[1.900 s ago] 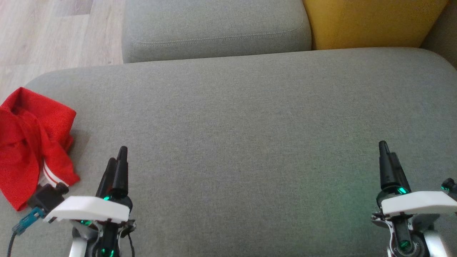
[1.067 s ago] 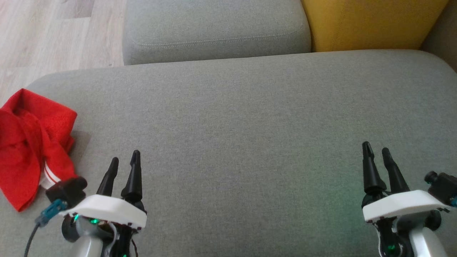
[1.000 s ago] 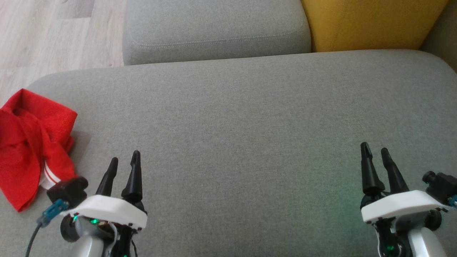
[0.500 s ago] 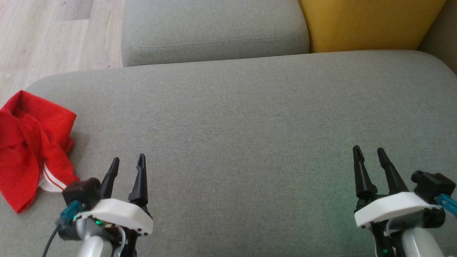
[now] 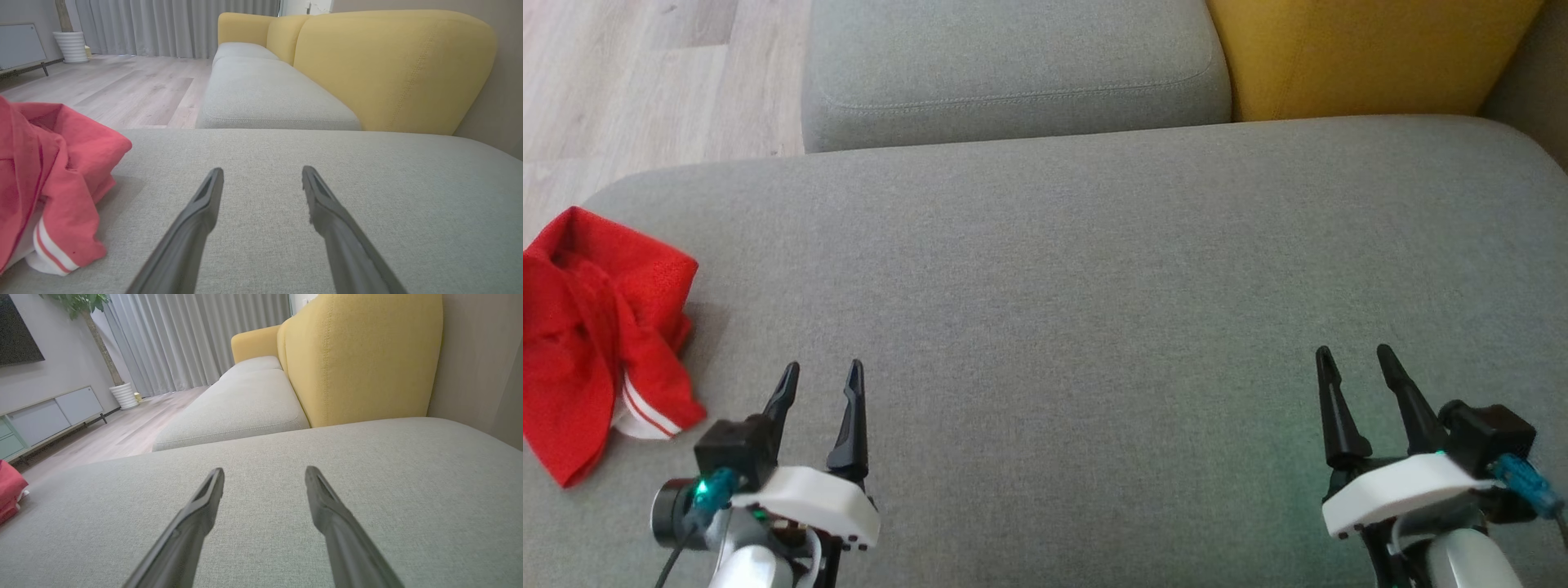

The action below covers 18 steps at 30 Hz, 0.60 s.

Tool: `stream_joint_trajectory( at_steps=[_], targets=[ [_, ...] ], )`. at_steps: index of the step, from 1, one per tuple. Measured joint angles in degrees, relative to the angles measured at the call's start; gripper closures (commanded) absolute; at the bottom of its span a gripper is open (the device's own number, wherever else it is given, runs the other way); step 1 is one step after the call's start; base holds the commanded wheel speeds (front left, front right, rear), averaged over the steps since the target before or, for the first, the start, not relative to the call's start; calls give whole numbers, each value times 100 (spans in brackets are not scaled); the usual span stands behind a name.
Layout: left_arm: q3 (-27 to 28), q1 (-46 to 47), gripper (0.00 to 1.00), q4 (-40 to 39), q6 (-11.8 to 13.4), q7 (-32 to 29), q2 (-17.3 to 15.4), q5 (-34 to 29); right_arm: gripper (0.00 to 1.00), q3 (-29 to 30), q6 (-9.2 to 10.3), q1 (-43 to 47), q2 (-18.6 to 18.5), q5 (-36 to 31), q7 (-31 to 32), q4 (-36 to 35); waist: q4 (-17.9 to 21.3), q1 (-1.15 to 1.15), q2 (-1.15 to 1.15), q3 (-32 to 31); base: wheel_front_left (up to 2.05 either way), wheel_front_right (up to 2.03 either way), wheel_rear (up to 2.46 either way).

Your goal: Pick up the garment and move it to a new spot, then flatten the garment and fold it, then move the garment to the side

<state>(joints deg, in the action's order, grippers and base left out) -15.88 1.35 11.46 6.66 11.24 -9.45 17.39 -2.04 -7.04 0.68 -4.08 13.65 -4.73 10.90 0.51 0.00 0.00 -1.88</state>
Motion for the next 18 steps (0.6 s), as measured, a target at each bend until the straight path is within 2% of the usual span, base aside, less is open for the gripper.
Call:
stream_joint_trajectory(
  at_steps=[18],
  targets=[
    [1, -27, 0, 254, 76, 293, 77, -844, 0, 47, -1, 2, 113, -740, -222, 11, -3, 0, 0, 2, 0, 0, 0]
  ],
)
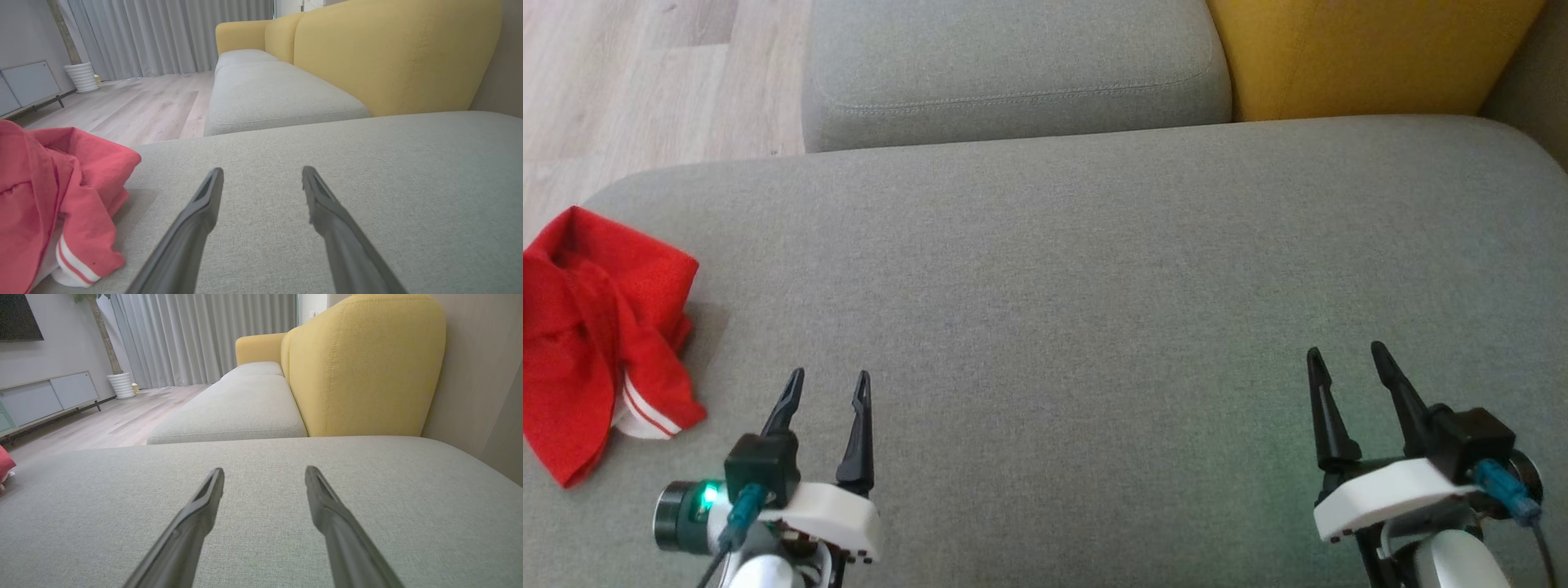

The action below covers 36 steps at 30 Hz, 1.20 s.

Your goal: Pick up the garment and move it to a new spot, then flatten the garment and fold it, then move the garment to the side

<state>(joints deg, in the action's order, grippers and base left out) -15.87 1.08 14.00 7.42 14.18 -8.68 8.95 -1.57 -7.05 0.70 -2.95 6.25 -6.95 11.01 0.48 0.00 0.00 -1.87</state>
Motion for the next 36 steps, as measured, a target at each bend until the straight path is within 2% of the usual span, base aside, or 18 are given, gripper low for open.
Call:
stream_joint_trajectory(
  at_steps=[26, 36],
  targets=[
    [189, -63, 0, 137, -89, 10, 179, -120, 0, 30, 0, 0, 19, -9, -19, 75, -59, 0, 0, 33, 0, 0, 0],
    [256, -42, 0, 148, -145, 10, 240, -137, 0, 3, 0, 3, 20, 32, -12, -27, -414, 0, 0, 70, 0, 0, 0]
  ],
)
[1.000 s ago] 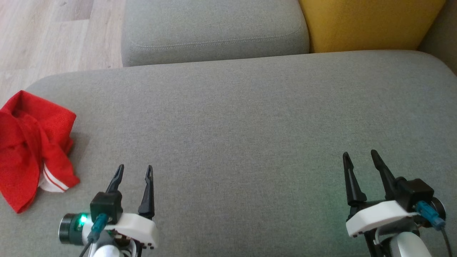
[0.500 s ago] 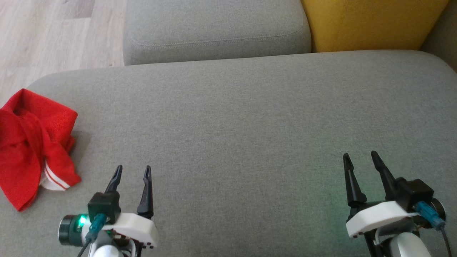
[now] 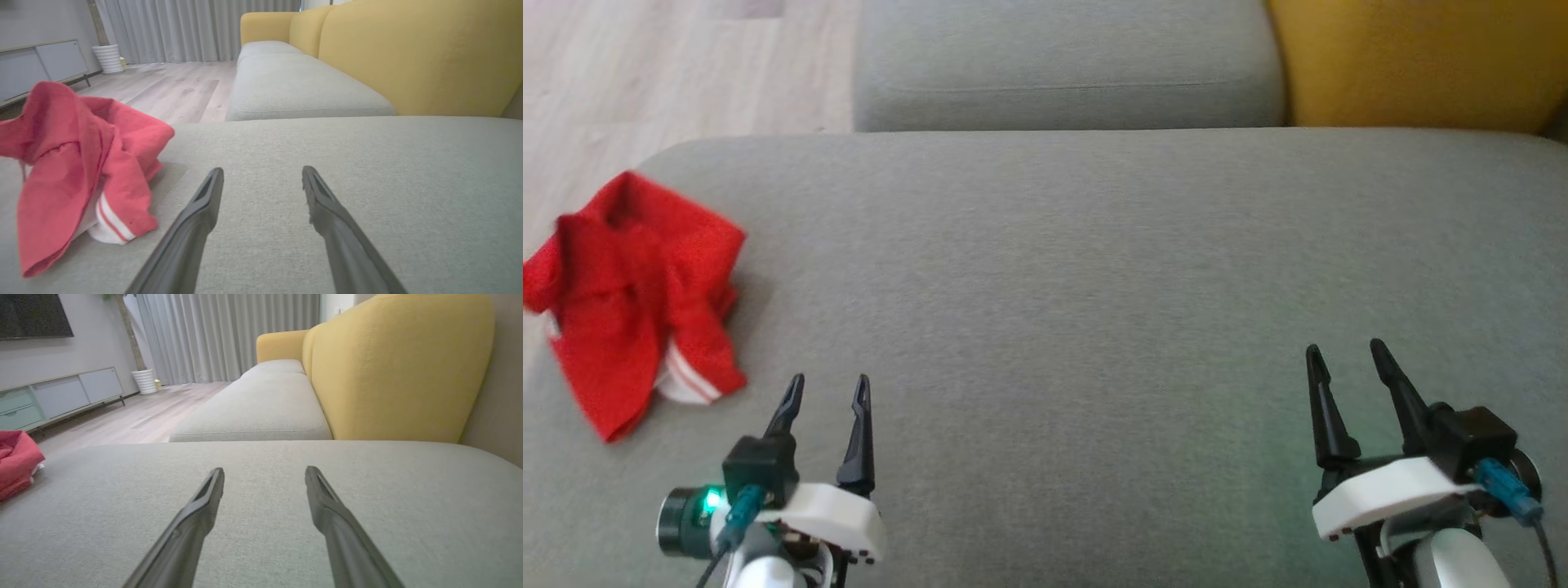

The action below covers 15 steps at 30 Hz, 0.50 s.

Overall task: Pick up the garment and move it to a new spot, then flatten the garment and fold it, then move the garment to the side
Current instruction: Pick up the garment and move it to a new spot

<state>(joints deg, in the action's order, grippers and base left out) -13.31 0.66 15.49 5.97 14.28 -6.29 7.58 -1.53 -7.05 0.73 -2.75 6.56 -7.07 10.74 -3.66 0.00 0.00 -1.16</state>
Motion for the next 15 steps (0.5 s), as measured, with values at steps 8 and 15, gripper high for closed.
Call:
stream_joint_trajectory(
  at_steps=[8, 15],
  targets=[
    [126, 104, 0, 13, -47, 1, 34, -1, 0, -122, 0, 9, 3, 60, 12, -152, -658, 0, 0, 14, 0, 0, 0],
    [261, 104, 0, 25, -51, 1, 43, -1, 0, -218, 0, 12, 7, 143, 54, -205, -1298, 0, 0, 10, 0, 0, 0]
  ],
)
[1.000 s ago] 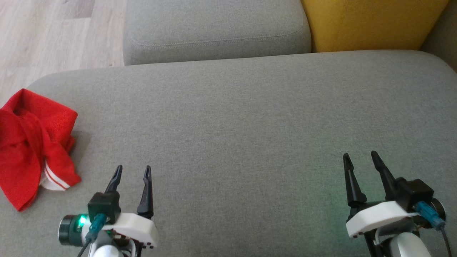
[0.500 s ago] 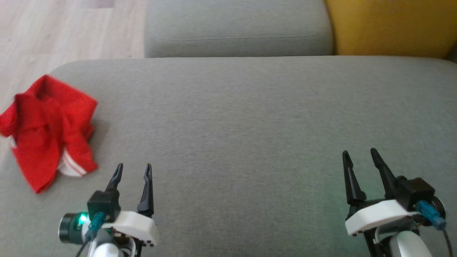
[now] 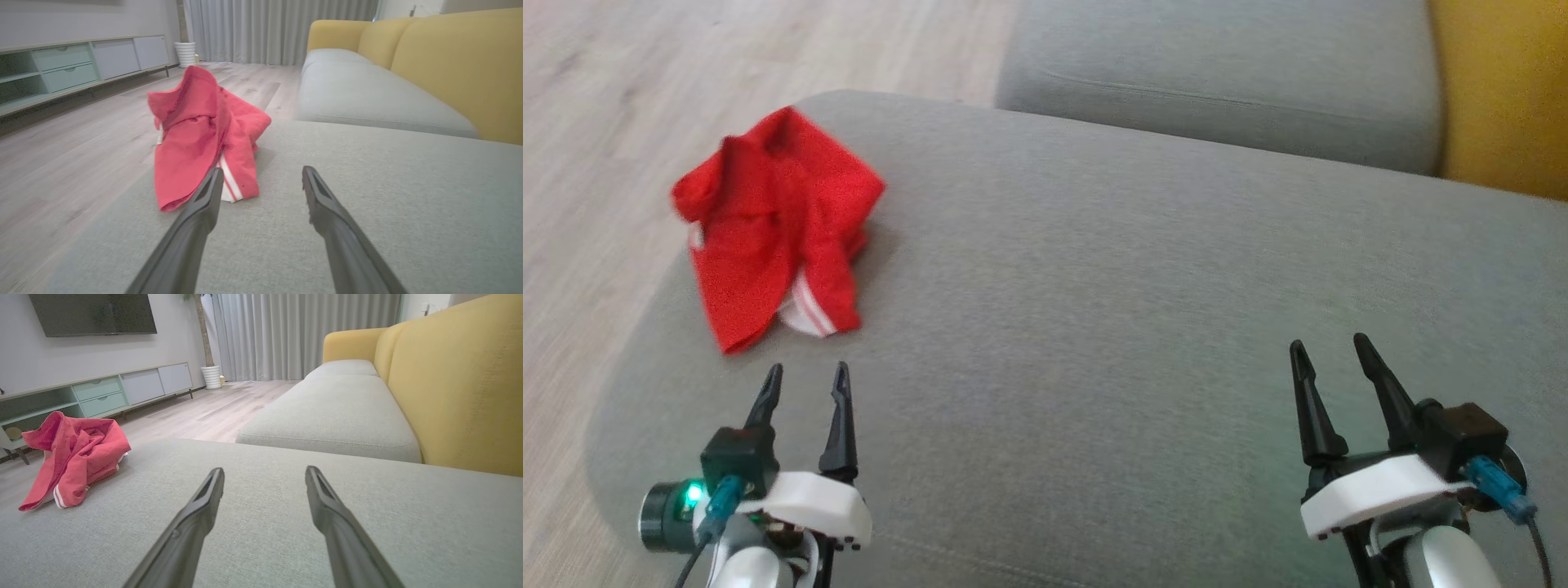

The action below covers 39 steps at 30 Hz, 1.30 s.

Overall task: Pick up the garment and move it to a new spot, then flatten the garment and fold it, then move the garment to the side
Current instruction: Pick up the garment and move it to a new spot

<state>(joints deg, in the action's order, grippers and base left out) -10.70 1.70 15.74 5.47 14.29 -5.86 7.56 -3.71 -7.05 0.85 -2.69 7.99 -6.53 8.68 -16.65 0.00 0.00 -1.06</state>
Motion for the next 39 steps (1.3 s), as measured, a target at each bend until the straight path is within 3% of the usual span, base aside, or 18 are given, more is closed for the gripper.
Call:
stream_joint_trajectory(
  at_steps=[9, 25, 32, 39],
  targets=[
    [168, -7, 0, -56, -46, 0, 1, -1, 0, -16, 0, 0, 1, -9, 8, 5, -472, 0, 0, -4, 0, 0, 0],
    [338, 79, 0, -60, -101, 0, 103, -46, 0, 18, 0, -13, 2, -93, 179, -109, -529, 0, 0, 240, 0, 0, 0],
    [591, 1171, 0, 104, -126, 1, 259, 183, 0, 41, 0, -427, -69, -366, 512, -582, -384, 0, 0, 998, 0, 0, 0],
    [977, 2672, 0, 1022, -200, 2, 305, 304, 0, 122, 0, -1004, -389, -407, 709, -1002, -191, 0, 0, 1956, 0, 0, 0]
  ],
)
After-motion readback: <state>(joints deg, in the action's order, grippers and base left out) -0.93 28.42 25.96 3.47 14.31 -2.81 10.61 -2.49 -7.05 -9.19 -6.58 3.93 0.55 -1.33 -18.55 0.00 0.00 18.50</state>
